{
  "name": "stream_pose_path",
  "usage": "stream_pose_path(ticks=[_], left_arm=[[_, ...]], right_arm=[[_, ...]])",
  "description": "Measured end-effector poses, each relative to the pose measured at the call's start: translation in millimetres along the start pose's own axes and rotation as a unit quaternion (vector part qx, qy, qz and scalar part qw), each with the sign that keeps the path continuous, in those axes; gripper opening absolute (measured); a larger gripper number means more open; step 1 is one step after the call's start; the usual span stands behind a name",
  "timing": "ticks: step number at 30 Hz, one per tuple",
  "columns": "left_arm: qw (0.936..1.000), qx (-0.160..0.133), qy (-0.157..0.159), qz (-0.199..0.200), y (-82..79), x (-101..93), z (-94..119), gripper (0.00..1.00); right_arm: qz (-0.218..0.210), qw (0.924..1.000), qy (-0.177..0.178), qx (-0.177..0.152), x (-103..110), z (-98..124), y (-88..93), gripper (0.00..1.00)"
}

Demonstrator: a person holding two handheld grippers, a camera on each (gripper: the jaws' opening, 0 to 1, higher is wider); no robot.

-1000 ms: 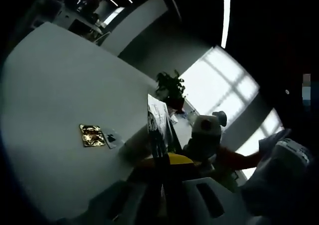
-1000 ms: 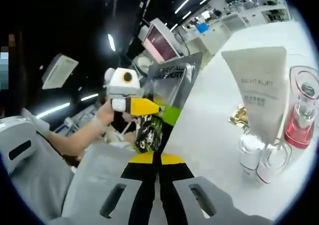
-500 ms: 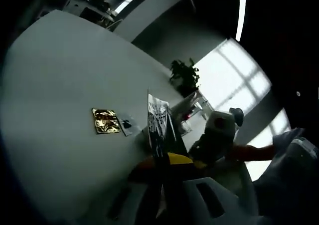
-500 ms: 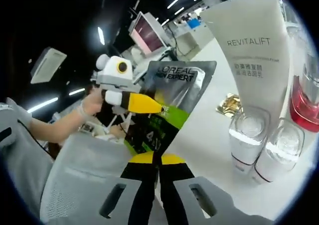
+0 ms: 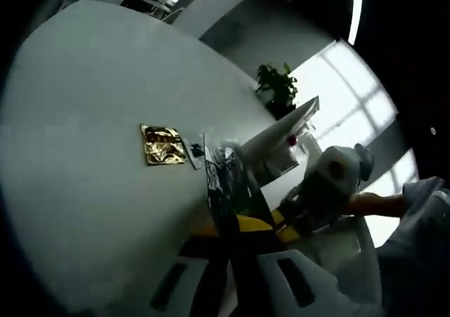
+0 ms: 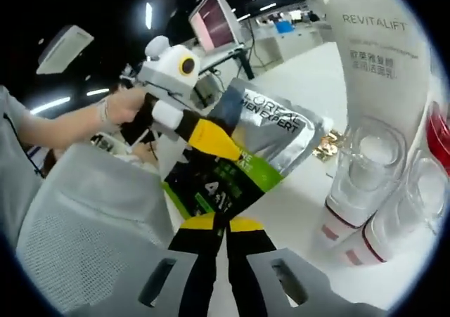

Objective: Arrange the skincare products in the storage area until every visible bottle or jar stands upright without overlapping.

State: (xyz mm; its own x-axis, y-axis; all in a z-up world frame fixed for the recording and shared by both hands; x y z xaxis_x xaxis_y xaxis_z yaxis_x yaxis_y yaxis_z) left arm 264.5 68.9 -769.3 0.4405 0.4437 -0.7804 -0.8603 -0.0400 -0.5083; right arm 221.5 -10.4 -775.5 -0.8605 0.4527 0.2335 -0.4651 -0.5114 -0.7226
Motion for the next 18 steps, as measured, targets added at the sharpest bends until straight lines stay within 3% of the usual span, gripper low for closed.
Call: stream_pose_path(ticks=[12, 15, 18], left_arm=[[0.9992, 0.032, -0.019, 0.018, 12.6, 14.0, -12.9, 0.00], [0.9987, 0.037, -0.032, 0.016, 14.0, 20.4, -12.7, 0.00], [0.9986, 0.032, -0.029, 0.032, 16.4, 22.3, -12.7, 0.00]], right_arm=[[0.023, 0.9991, 0.009, 0.033, -9.5, -11.1, 18.1, 0.05], [0.046, 0.9976, 0.021, 0.047, -12.7, -11.7, 26.0, 0.05], [0.034, 0.9982, 0.019, 0.045, -14.0, -9.9, 26.5, 0.06]])
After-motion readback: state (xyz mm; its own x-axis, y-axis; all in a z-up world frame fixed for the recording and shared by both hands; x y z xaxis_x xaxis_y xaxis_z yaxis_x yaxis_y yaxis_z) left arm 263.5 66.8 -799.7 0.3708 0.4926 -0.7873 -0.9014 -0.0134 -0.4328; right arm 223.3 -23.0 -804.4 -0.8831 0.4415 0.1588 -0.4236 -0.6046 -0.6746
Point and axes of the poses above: the point that each gripper's makers call its tool centre point, and the gripper's own axes: z roughly backward along the fingers, x roughly to its left, y roughly out of its underside, the point moved 3 cm from there along z, roughly backward along the fingers, and after that the axes turned 10 degrees about y, right-handed, at the moved point
